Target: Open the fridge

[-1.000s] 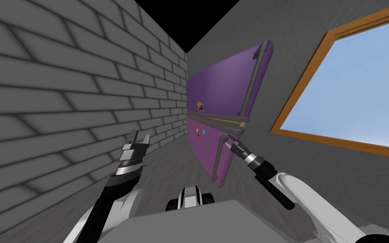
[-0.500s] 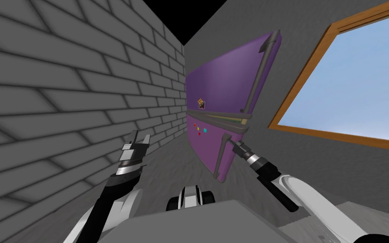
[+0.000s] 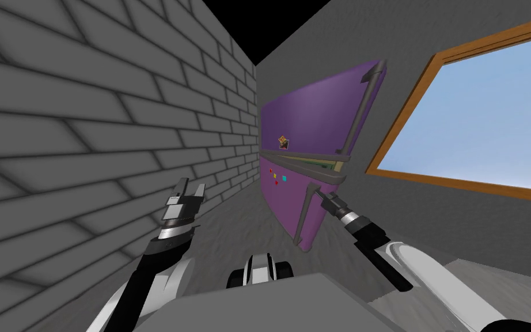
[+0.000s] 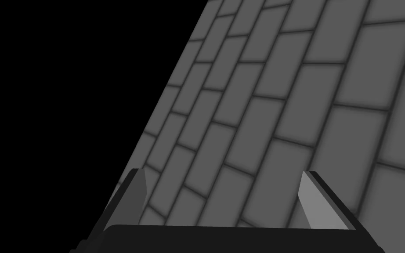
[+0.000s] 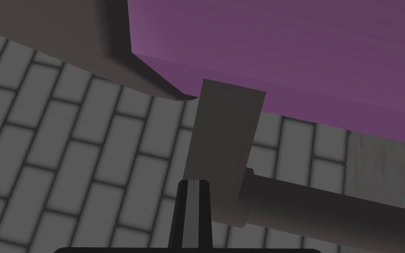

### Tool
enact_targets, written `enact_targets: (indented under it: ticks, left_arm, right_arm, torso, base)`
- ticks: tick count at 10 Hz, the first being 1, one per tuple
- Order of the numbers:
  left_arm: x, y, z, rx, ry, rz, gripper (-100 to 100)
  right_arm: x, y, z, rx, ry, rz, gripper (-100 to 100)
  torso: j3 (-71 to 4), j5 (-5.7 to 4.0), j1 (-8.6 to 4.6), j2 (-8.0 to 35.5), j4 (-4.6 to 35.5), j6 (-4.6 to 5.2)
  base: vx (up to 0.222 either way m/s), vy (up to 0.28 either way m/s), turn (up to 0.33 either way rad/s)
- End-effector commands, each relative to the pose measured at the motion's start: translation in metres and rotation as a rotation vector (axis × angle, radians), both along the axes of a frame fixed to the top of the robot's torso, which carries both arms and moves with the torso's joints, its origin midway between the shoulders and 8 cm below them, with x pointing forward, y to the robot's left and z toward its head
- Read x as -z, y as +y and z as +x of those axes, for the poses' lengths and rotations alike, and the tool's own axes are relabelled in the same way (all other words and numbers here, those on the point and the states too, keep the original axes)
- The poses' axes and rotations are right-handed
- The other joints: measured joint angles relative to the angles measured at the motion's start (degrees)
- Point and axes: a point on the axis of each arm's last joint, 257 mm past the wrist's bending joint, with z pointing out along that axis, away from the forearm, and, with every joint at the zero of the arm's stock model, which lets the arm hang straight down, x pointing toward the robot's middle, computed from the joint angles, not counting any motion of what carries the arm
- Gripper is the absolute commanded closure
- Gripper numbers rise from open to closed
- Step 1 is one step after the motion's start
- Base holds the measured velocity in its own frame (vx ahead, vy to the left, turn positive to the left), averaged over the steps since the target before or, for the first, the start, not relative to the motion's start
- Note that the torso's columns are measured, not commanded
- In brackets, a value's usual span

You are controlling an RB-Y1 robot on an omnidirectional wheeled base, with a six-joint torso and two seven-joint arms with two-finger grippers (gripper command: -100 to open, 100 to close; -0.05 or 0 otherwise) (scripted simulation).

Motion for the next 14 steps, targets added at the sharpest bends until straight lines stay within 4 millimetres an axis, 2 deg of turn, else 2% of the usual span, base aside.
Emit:
enact_targets:
  ticks: [1, 4, 5, 6, 7, 8, 11, 13, 14]
  left_arm:
    - [0.0, 0.0, 0.0, 0.0, 0.0, 0.0, 0]
    - [0.0, 0.0, 0.0, 0.0, 0.0, 0.0, 0]
    - [0.0, 0.0, 0.0, 0.0, 0.0, 0.0, 0]
    - [0.0, 0.0, 0.0, 0.0, 0.0, 0.0, 0]
    - [0.0, 0.0, 0.0, 0.0, 0.0, 0.001, 0]
    - [0.0, 0.0, 0.0, 0.0, 0.0, 0.001, 0]
    - [0.0, 0.0, 0.0, 0.0, 0.0, 0.001, 0]
    - [0.0, 0.0, 0.0, 0.0, 0.0, 0.001, 0]
    - [0.0, 0.0, 0.0, 0.0, 0.0, 0.001, 0]
  right_arm:
    - [-0.009, -0.01, 0.0, 0.031, -0.022, -0.002, 100]
    - [-0.014, -0.031, -0.005, 0.095, -0.031, -0.004, 100]
    - [-0.009, -0.028, -0.006, 0.086, -0.021, -0.001, 100]
    - [-0.001, -0.027, -0.004, 0.071, -0.001, 0.058, -100]
    - [0.002, -0.026, -0.003, 0.064, 0.006, 0.078, -100]
    - [0.005, -0.025, -0.002, 0.054, 0.016, 0.109, -100]
    - [0.016, -0.021, 0.002, 0.025, 0.046, 0.204, -100]
    - [0.024, -0.018, 0.005, 0.003, 0.069, 0.272, -100]
    - [0.021, -0.019, 0.004, 0.01, 0.061, 0.251, -100]
  torso:
    - [0.05, -0.01, -0.08, 0.08, 0.01, -0.08]
    - [0.17, 0.06, 0.28, 0.26, 0.0, 0.05]
    - [0.28, -0.11, -0.03, 0.34, -0.03, 0.21]
    - [0.28, -0.4, -1.03, 0.33, -0.06, 0.27]
    - [0.22, -0.75, -1.68, 0.17, -0.21, 0.23]
    - [0.13, -0.83, -1.63, -0.02, -0.34, 0.27]
    - [0.38, -0.36, -0.41, 0.41, -0.14, 0.42]
    - [0.44, -0.35, -0.39, 0.51, -0.1, 0.43]
    - [0.46, -0.38, -0.5, 0.55, -0.09, 0.43]
  base:
    - [-0.022, 0.291, -0.06]
    - [-0.022, 0.412, -0.098]
    - [-0.013, 0.197, -0.043]
    - [-0.022, 0.003, 0.051]
    - [-0.018, -0.075, 0.07]
    - [-0.014, -0.101, 0.056]
    - [0.003, -0.097, 0.064]
    - [-0.004, -0.068, 0.063]
    - [-0.003, -0.035, 0.014]
